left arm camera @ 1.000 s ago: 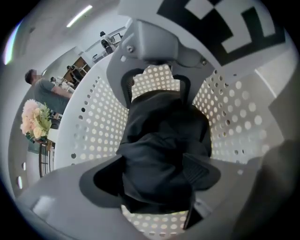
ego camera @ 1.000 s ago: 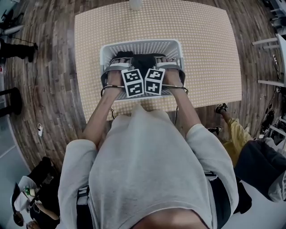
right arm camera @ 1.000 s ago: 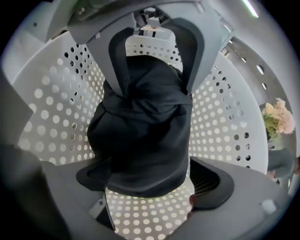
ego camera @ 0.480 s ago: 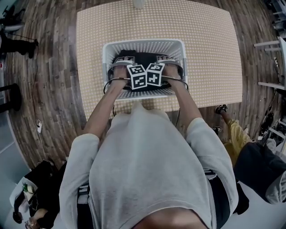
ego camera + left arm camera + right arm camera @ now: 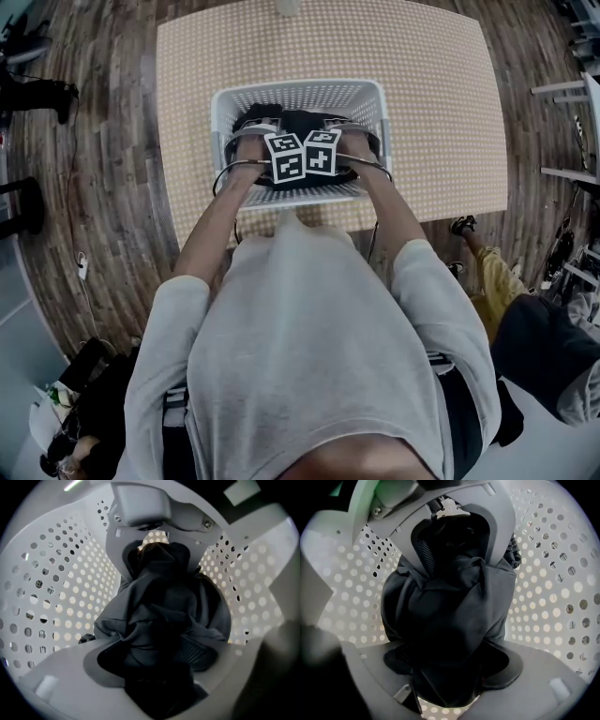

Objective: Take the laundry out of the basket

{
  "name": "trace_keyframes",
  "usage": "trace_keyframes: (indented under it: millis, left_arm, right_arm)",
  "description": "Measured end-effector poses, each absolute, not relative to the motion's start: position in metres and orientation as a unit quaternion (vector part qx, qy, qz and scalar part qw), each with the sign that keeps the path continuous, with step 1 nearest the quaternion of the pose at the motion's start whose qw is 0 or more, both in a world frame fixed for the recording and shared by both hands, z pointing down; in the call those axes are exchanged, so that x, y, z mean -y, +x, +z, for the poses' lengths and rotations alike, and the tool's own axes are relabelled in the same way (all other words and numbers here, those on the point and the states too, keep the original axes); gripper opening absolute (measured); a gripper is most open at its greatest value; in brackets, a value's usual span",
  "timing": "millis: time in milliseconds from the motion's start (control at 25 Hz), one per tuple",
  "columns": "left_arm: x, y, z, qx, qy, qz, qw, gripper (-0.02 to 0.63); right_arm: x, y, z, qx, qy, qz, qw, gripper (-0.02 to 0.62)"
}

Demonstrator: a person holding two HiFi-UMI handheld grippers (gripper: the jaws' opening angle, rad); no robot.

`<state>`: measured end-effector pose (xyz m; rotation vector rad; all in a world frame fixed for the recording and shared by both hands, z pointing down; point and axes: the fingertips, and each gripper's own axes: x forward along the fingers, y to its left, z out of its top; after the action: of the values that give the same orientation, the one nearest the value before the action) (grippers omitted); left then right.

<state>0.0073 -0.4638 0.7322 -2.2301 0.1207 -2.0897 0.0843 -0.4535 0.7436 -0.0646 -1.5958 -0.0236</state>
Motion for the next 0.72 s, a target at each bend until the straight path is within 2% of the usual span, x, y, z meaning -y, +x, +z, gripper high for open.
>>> trace_keyframes:
  millis: [80,240,360,440,720]
  left_arm:
    - [0.461,0.008,0.731,-0.035,-0.728,-0.683,0.044,0.331]
    - [0.456,0.011,0.730,-0.028,-0.731,-0.680,0.046,0.213]
    - [0.456,0.012,0.727,-0.037,-0.739,-0.671,0.039,0.130]
    - [0.456,0.013,0.724,-0.040,-0.744,-0.666,0.030,0.103]
    - [0.457,0.012,0.717,-0.059,-0.753,-0.656,0.020,0.045]
  right_arm:
    - [0.452,0.084,0.741,0.715,-0.032,-0.013,0.698,0.347]
    - [0.452,0.085,0.740,0.716,-0.026,-0.025,0.697,0.276]
    - [0.453,0.081,0.736,0.721,-0.016,-0.041,0.691,0.179]
    - [0.454,0.079,0.733,0.726,-0.005,-0.045,0.686,0.132]
    - [0.455,0.076,0.727,0.733,0.021,-0.040,0.678,0.091]
